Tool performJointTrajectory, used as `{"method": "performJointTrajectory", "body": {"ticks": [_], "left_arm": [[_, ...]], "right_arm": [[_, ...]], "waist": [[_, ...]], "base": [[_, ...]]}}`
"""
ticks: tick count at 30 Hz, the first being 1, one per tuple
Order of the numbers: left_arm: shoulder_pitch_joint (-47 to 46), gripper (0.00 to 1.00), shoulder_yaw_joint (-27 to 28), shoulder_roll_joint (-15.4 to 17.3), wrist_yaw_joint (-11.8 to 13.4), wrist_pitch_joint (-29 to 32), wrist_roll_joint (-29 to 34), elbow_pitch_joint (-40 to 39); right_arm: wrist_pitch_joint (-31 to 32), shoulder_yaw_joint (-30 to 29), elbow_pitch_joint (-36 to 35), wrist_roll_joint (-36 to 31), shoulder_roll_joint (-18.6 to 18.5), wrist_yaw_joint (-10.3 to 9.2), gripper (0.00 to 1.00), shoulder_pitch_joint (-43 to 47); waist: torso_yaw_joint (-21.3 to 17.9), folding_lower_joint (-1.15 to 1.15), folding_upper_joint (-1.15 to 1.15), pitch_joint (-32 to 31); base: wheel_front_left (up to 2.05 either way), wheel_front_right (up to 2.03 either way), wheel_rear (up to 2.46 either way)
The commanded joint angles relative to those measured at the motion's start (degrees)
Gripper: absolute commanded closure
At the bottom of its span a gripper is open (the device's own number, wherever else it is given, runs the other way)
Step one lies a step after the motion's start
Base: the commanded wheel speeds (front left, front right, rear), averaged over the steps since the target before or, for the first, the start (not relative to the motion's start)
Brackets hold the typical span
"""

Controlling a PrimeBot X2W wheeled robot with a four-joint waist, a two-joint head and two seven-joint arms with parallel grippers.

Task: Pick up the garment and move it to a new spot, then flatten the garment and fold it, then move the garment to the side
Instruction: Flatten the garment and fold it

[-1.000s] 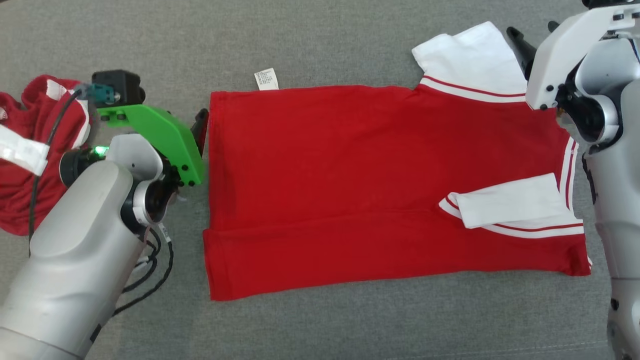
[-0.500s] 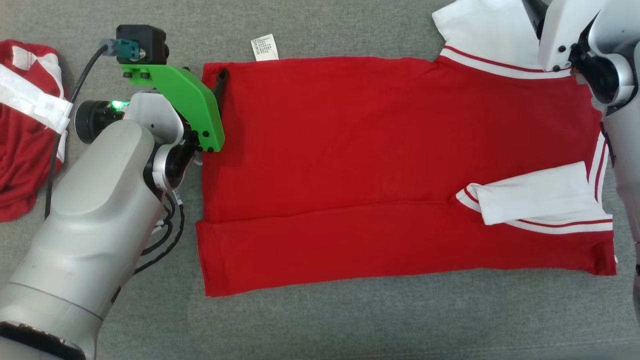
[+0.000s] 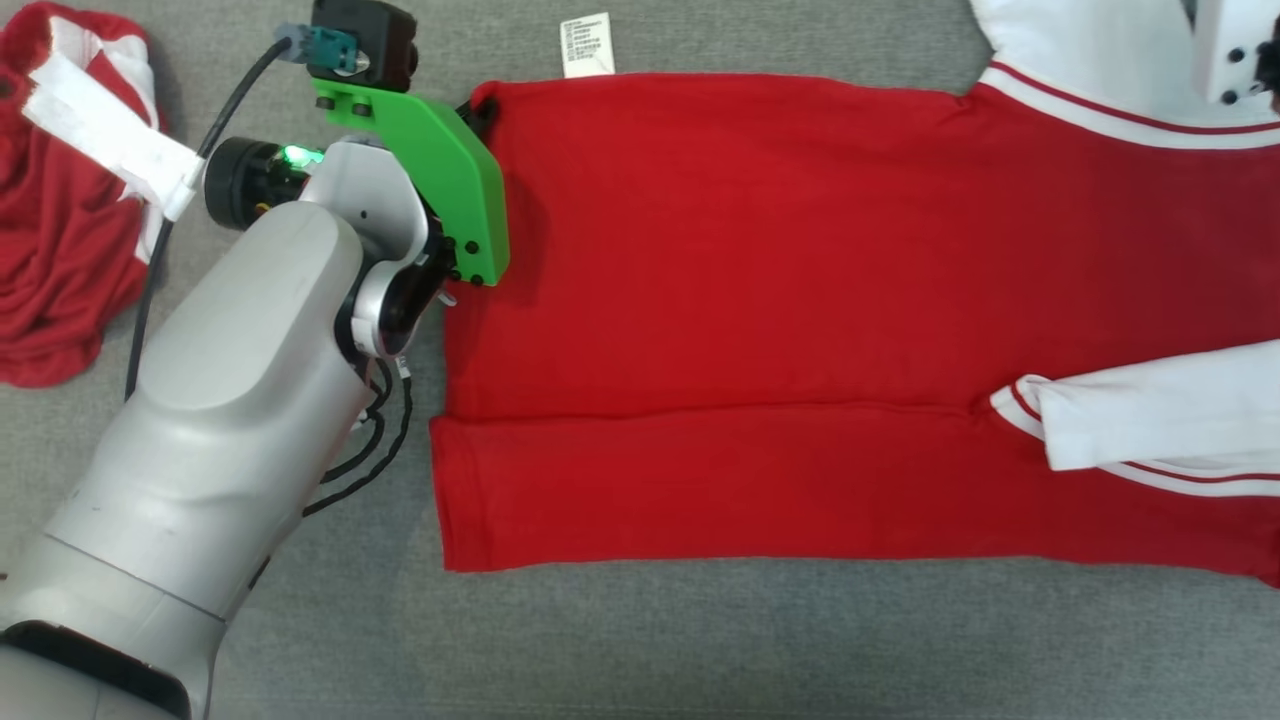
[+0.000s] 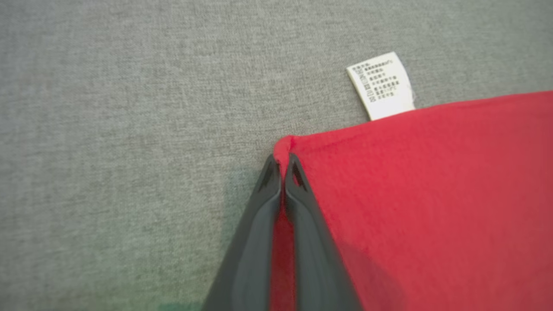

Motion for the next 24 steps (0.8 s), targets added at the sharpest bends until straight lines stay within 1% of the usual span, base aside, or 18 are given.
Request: {"method": "performJointTrajectory", "body": {"ticks": [1, 5, 8, 13, 14, 15, 16, 18, 19, 21, 24], "left_arm": [[3.3, 1.00, -2.5, -0.9, -0.3, 1.4, 0.1, 1.5], [3.9, 1.00, -3.1, -1.8, -0.6, 1.2, 0.0, 0.6], [3.9, 1.00, -3.3, -1.8, -0.4, 0.7, 0.2, 0.3], [4.2, 1.00, -3.1, -1.6, -0.8, -0.6, 0.3, 0.1], [4.3, 1.00, -3.1, -1.6, -0.9, -0.8, 0.3, 0.2], [4.4, 1.00, -3.0, -1.5, -0.9, -1.1, 0.3, 0.3], [4.4, 1.00, -3.0, -1.4, -0.8, -1.2, 0.3, 0.4], [4.5, 1.00, -2.8, -1.4, -0.6, -2.3, 0.7, 0.5], [4.2, 1.00, -2.2, -1.3, 0.1, -3.8, 1.1, 0.6], [3.3, 1.00, -1.6, -0.9, 0.7, -6.7, 2.3, 1.0], [3.4, 1.00, -1.0, -0.7, 0.5, -9.8, 2.9, 2.0]], "right_arm": [[0.6, -0.4, 1.0, -0.8, -0.8, -0.03, 0.00, -1.1], [2.1, -0.6, 3.2, -1.0, -1.5, -0.03, 0.00, -1.6], [2.8, -0.5, 4.7, 1.6, -0.6, 0.01, 0.00, -1.0], [5.3, 0.0, 6.4, 5.2, 0.4, 0.18, 0.00, 0.7], [5.7, 0.3, 6.6, 5.4, 0.5, 0.20, 0.15, 1.0], [5.9, 0.7, 6.6, 5.7, 0.4, 0.20, 0.81, 1.2], [5.0, 0.6, 6.3, 5.8, 0.1, 0.20, 1.00, 1.2], [3.1, 0.0, 6.4, 5.3, -0.6, 0.06, 1.00, 1.0], [1.1, -0.8, 6.2, 4.6, -1.0, -0.09, 1.00, 0.7], [-1.6, -1.4, 6.3, 4.1, -0.6, -0.08, 1.00, 0.6], [-5.1, -1.2, 6.6, 3.5, -0.3, -0.07, 1.00, 0.5]], "waist": [[1.8, 0.00, 0.00, 1.6], [2.7, 0.00, 0.00, 2.2], [3.0, 0.00, 0.00, 2.5], [3.0, 0.00, 0.00, 2.4], [2.9, 0.00, 0.00, 2.3], [2.8, 0.00, 0.00, 2.2], [2.7, 0.00, 0.00, 2.0], [2.5, 0.00, 0.00, 1.5], [2.3, 0.00, 0.00, 1.2], [1.8, 0.00, 0.00, 0.4], [1.1, 0.00, 0.00, -1.1]], "base": [[0.00, 0.00, 0.00], [0.00, 0.00, 0.00], [0.00, 0.00, 0.00], [0.00, 0.00, 0.00], [0.00, 0.00, 0.00], [0.00, 0.00, 0.00], [0.00, 0.00, 0.00], [0.00, 0.00, 0.00], [0.00, 0.00, 0.00], [0.00, 0.00, 0.00], [0.00, 0.00, 0.00]]}}
